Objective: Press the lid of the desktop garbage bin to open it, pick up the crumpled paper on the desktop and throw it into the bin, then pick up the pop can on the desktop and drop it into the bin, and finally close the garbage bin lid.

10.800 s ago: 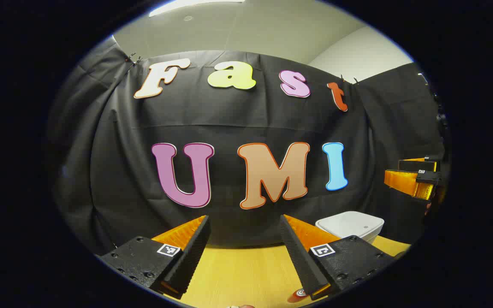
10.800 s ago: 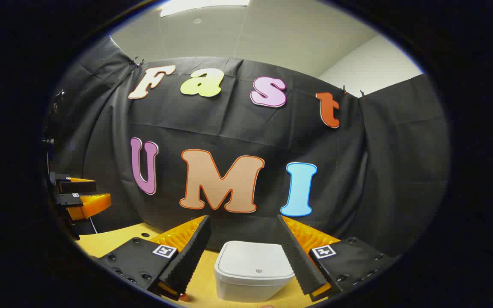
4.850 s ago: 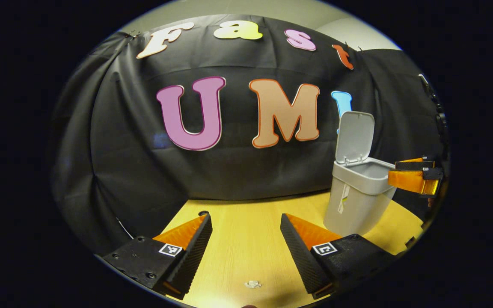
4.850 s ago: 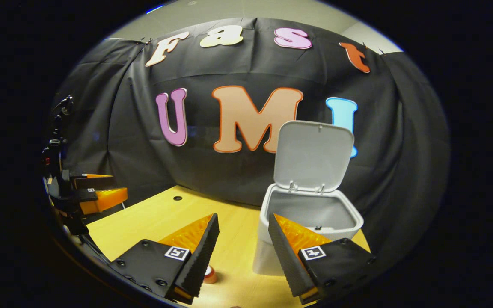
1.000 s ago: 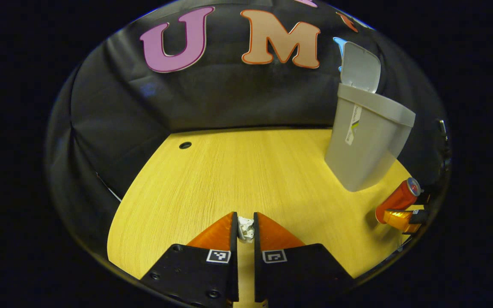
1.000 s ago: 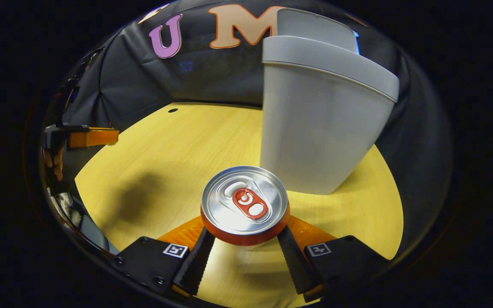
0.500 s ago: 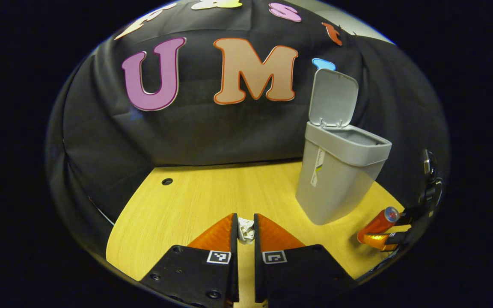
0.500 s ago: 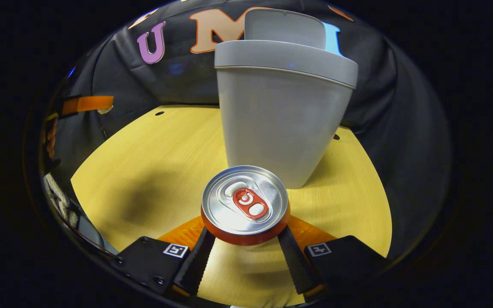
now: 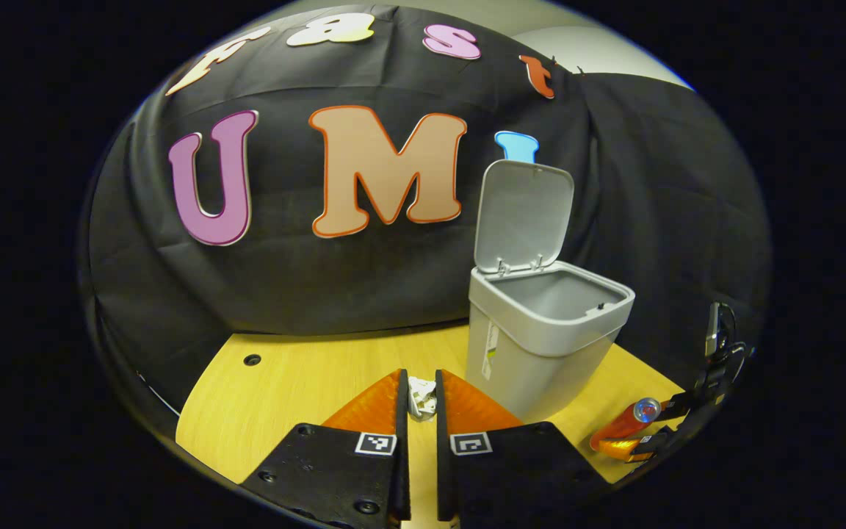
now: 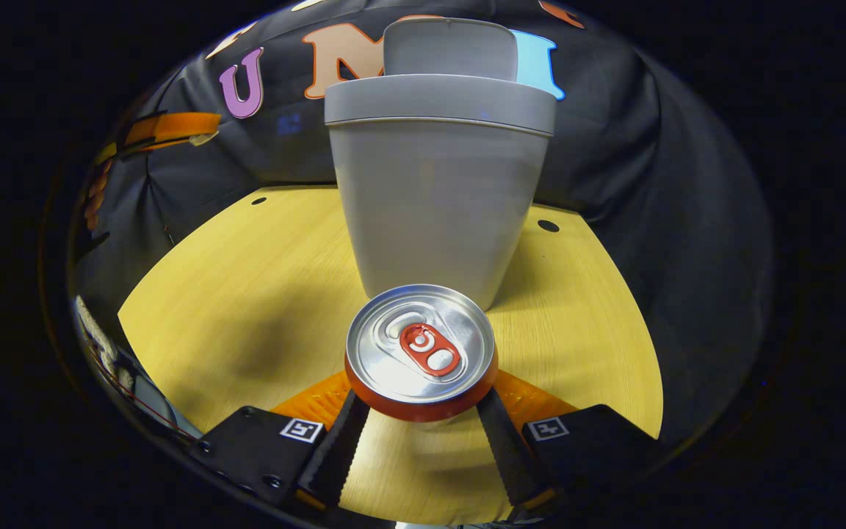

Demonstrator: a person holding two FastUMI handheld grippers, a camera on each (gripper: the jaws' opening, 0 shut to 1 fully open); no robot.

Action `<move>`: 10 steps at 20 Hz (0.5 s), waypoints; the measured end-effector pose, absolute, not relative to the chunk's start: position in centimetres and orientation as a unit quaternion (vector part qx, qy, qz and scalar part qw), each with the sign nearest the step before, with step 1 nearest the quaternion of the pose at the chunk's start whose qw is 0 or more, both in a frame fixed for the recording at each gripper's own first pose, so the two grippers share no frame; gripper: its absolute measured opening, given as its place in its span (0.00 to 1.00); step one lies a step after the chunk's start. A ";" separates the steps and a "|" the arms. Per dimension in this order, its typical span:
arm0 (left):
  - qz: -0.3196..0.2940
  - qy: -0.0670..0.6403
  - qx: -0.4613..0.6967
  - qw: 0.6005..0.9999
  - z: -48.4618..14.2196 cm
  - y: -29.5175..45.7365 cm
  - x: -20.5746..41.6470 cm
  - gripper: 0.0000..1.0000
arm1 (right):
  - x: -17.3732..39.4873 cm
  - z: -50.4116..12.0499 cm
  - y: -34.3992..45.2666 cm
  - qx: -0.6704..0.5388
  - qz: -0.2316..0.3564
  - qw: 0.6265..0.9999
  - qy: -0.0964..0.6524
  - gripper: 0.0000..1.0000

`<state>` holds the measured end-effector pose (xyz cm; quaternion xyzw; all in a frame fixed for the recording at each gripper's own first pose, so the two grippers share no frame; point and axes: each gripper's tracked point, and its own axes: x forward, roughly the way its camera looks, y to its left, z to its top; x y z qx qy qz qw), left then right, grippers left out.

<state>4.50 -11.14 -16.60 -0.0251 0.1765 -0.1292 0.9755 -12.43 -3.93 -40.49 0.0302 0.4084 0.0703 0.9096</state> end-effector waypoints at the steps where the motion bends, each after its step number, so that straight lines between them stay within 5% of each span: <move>1: -0.135 0.170 -0.026 0.976 -16.0 -11.9 5.0 0.12 | -12.5 -40.5 -4.2 0.030 0.069 0.909 0.409 0.84; 10: -0.203 0.133 -0.047 0.969 -12.8 -19.3 8.4 0.12 | -13.2 -40.3 -6.1 0.034 0.057 0.910 0.409 0.84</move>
